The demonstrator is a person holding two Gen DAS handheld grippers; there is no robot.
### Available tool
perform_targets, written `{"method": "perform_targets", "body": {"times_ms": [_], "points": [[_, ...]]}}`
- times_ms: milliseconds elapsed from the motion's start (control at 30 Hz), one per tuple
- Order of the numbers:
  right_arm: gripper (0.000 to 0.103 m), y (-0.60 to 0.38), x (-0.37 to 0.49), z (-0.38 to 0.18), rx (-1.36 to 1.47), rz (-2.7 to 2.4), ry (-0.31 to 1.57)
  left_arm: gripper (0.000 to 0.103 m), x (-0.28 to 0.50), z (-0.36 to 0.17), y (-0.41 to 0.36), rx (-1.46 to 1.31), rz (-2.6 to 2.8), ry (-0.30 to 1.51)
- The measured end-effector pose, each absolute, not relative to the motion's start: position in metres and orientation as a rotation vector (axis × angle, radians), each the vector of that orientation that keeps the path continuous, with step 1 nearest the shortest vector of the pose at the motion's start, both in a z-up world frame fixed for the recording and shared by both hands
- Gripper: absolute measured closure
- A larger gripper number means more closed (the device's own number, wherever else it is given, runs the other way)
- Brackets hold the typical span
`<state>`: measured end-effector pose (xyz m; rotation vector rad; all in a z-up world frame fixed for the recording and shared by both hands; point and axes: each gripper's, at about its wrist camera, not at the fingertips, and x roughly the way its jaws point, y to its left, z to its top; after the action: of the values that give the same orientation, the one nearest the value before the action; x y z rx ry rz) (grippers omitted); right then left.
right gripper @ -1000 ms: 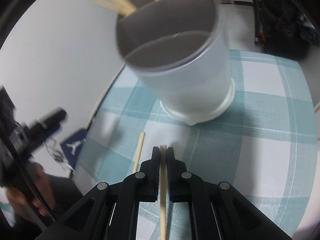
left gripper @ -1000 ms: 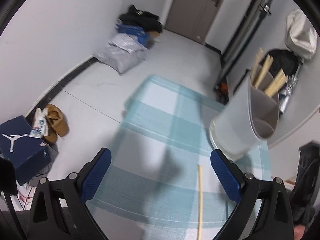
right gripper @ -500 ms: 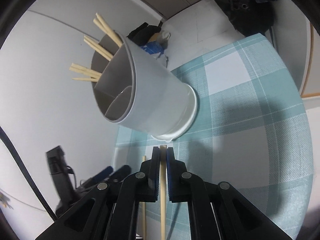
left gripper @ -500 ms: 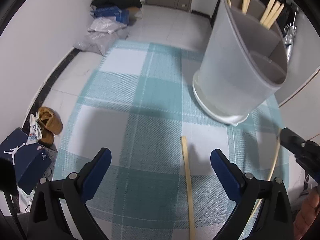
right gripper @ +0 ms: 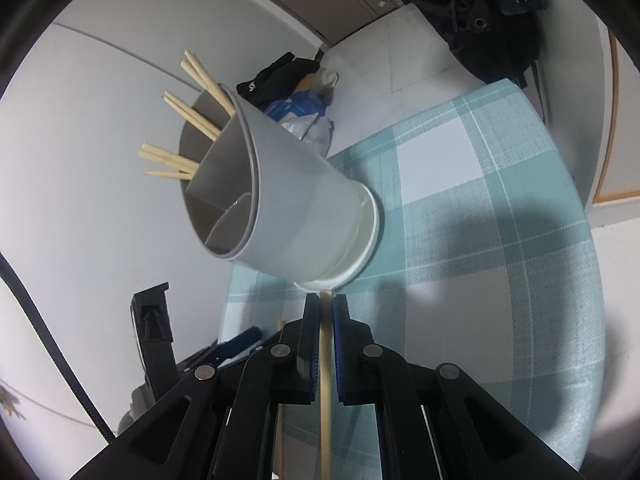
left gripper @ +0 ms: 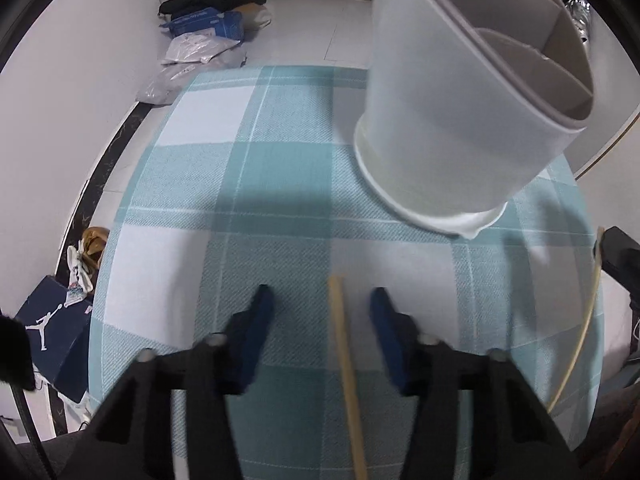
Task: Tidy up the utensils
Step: 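Carry both chopsticks up over the white holder and lower them in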
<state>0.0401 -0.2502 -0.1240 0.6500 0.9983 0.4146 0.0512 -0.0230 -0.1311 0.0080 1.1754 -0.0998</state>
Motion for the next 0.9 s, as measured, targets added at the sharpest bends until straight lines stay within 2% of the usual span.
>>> {"method": "perform_targets", "body": {"times_ms": [67,133,633,900], "points": [[0.097,-0.250,0.042,-0.122,0.639,0.408,0.993,0.090,0.051,-0.130,-0.024,-0.003,-0.104,1.172],[0.097,-0.252,0.043,-0.122,0.637,0.413,0.995,0.099,0.051,-0.130,-0.024,-0.034,-0.115,1.178],[0.097,-0.247,0.033,-0.102,0.542,0.405,0.919,0.100,0.043,-0.094,-0.025,-0.127,-0.122,1.024],[0.097,-0.246,0.018,-0.090,0.504,0.366,0.856,0.100,0.033,-0.060,-0.021,-0.173,-0.154,0.869]]}}
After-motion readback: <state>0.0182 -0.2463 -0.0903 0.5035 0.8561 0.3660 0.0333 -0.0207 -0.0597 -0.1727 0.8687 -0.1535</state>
